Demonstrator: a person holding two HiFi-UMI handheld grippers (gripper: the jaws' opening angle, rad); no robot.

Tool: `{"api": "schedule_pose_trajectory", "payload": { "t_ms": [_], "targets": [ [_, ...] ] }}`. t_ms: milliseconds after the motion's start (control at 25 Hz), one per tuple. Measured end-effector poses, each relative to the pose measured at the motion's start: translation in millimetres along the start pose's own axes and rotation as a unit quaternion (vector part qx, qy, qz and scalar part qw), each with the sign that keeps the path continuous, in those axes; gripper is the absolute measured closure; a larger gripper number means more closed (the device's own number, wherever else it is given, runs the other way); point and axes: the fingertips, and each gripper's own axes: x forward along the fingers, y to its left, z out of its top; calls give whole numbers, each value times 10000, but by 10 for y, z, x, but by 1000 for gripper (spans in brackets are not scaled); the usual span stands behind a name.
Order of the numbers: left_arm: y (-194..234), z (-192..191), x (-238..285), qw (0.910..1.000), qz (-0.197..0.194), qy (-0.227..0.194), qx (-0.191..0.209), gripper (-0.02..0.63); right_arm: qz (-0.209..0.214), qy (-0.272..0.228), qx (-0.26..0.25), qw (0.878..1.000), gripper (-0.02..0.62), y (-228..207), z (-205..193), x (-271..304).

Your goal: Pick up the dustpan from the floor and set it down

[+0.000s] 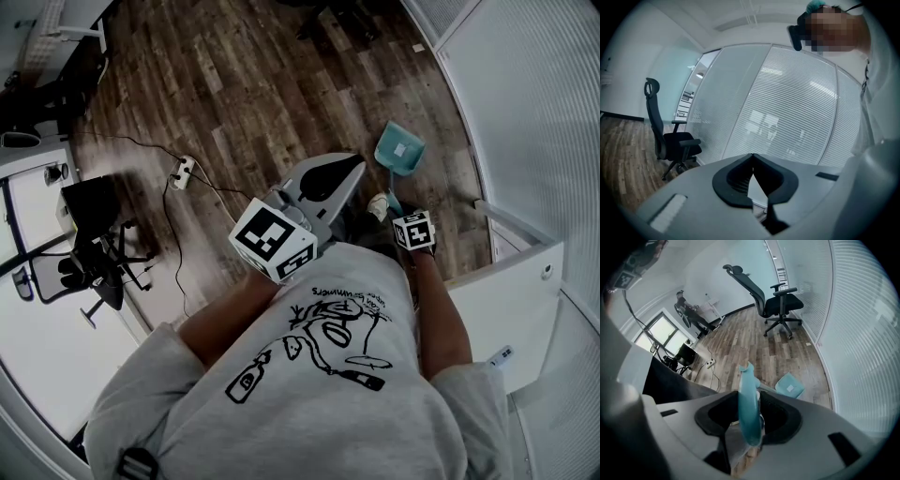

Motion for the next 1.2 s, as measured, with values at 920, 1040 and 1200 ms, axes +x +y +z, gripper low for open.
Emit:
{"api": "schedule_pose_trajectory", "payload": {
  "t_ms": [920,1040,1200],
  "targets": [
    [-130,316,25,9988,-221,-407,142,604,-805,-2155,-335,9726,477,-58,1439,-1299],
    [-162,405,4,9983,-230,-520,151,604,-879,-2534,-428,9624,488,23,1735,-1634],
    [-214,502,6,9975,-298,-601,235,604,-898,-2933,-558,9501,500,136,2036,-2043]
  ]
}}
